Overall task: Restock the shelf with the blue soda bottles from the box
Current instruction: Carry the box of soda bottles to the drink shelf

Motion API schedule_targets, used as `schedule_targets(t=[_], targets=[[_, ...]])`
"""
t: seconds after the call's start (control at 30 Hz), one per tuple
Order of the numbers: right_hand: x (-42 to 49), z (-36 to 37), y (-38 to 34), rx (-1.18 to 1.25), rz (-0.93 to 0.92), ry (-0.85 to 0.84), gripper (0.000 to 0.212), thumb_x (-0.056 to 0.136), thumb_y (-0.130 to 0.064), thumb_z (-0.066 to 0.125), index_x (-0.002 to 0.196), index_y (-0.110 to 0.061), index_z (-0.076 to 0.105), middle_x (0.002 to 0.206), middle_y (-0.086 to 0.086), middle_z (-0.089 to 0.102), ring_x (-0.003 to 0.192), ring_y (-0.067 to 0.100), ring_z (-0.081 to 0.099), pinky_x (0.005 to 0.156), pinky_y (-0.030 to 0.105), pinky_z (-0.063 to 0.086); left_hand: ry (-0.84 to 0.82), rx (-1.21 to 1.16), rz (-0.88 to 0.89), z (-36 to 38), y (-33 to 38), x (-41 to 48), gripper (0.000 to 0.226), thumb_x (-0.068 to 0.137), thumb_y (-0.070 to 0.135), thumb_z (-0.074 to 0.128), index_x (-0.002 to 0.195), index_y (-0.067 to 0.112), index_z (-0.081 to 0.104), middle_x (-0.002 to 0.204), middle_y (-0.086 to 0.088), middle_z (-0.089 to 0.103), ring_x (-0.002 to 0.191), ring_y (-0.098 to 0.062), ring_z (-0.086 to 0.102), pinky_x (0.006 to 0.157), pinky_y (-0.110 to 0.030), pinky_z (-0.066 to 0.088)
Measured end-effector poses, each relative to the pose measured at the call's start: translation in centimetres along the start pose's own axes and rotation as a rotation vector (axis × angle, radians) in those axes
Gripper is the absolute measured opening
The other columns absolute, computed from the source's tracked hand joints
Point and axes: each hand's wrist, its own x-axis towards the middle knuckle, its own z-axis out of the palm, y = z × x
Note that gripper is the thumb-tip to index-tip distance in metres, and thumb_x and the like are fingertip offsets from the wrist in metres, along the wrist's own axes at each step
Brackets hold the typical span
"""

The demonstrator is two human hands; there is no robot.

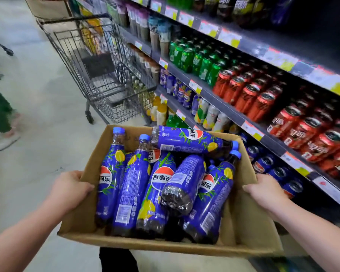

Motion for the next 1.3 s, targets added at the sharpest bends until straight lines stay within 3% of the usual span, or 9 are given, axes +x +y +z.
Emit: schedule_targets(t=[0.17,0.3,0.43,0.6,0.7,0.83,1.03,1.13,1.3], targets=[[2.7,4.0,-7.4,0.080,0.090,0.074,0.007,0.074,-0.013,0.066,0.077,-0.007,0.064,0.083,0.019,0.068,0.080,0.034,0.064,0.074,0.041,0.054,-0.069,-0.001,0.084,-3.4,2.4,11.4,0.009,0.074,-0.005,0.062,0.076,0.002,0.067,0.069,-0.019,0.067,0.062,-0.027,0.061,0.061,-0.032,0.046],[3.7,6.8,-13.5,0.141,0.158,0.109,0.003,0.075,-0.011,0.066,0.076,-0.008,0.065,0.082,0.019,0.069,0.080,0.034,0.064,0.075,0.039,0.053,-0.131,0.043,0.172,-6.6,5.1,19.9,0.012,0.075,-0.008,0.061,0.070,0.003,0.062,0.055,-0.009,0.058,0.054,-0.023,0.054,0.049,-0.025,0.038],[5.4,8.7,-18.9,0.187,0.224,0.142,0.003,0.074,-0.010,0.065,0.076,-0.008,0.066,0.079,0.018,0.070,0.076,0.033,0.066,0.074,0.041,0.054,-0.176,0.088,0.220,-8.6,7.6,28.1,0.014,0.074,-0.005,0.063,0.072,0.009,0.062,0.058,-0.011,0.060,0.059,-0.026,0.058,0.057,-0.029,0.044],[10.2,9.5,-25.5,0.140,0.228,0.165,0.008,0.075,-0.009,0.066,0.069,-0.009,0.062,0.070,0.014,0.065,0.071,0.030,0.061,0.064,0.035,0.046,-0.149,0.118,0.306,-9.2,10.9,36.6,0.017,0.070,-0.004,0.065,0.060,0.009,0.062,0.061,-0.018,0.065,0.059,-0.027,0.059,0.057,-0.031,0.045],[14.3,10.3,-29.0,0.150,0.226,0.182,0.013,0.076,-0.007,0.066,0.065,-0.010,0.059,0.064,0.009,0.060,0.068,0.028,0.058,0.058,0.032,0.039,-0.144,0.152,0.321,-8.8,13.0,42.1,0.025,0.070,-0.001,0.067,0.054,0.015,0.056,0.053,-0.006,0.058,0.057,-0.025,0.054,0.051,-0.027,0.037],[19.9,11.0,-34.0,0.137,0.266,0.176,0.009,0.076,-0.009,0.067,0.069,-0.009,0.061,0.080,0.020,0.064,0.078,0.032,0.061,0.062,0.032,0.041,-0.129,0.182,0.323,-8.9,16.8,49.5,0.009,0.068,0.000,0.067,0.064,0.008,0.066,0.065,-0.015,0.066,0.070,-0.031,0.062,0.062,-0.032,0.046],[26.7,11.6,-41.0,0.183,0.282,0.165,0.004,0.076,-0.006,0.065,0.072,-0.004,0.065,0.082,0.023,0.067,0.080,0.034,0.064,0.070,0.037,0.050,-0.129,0.207,0.341,-9.9,21.5,58.8,0.016,0.069,0.000,0.067,0.063,0.015,0.064,0.074,-0.021,0.070,0.075,-0.033,0.065,0.073,-0.041,0.054],[29.1,12.1,-44.0,0.211,0.314,0.168,0.005,0.076,-0.010,0.066,0.072,-0.007,0.064,0.084,0.021,0.068,0.083,0.034,0.065,0.073,0.038,0.052,-0.131,0.268,0.366,-10.4,23.2,63.0,0.010,0.069,0.004,0.069,0.077,0.008,0.070,0.075,-0.020,0.070,0.077,-0.033,0.065,0.072,-0.040,0.054],[32.3,13.8,-49.1,0.205,0.355,0.177,0.021,0.078,-0.012,0.066,0.060,-0.014,0.054,0.082,0.019,0.065,0.085,0.034,0.064,0.066,0.031,0.043,-0.226,0.211,0.356,-11.4,25.4,69.7,0.016,0.058,0.017,0.067,0.074,0.017,0.070,0.069,-0.013,0.069,0.069,-0.028,0.064,0.067,-0.035,0.052]])
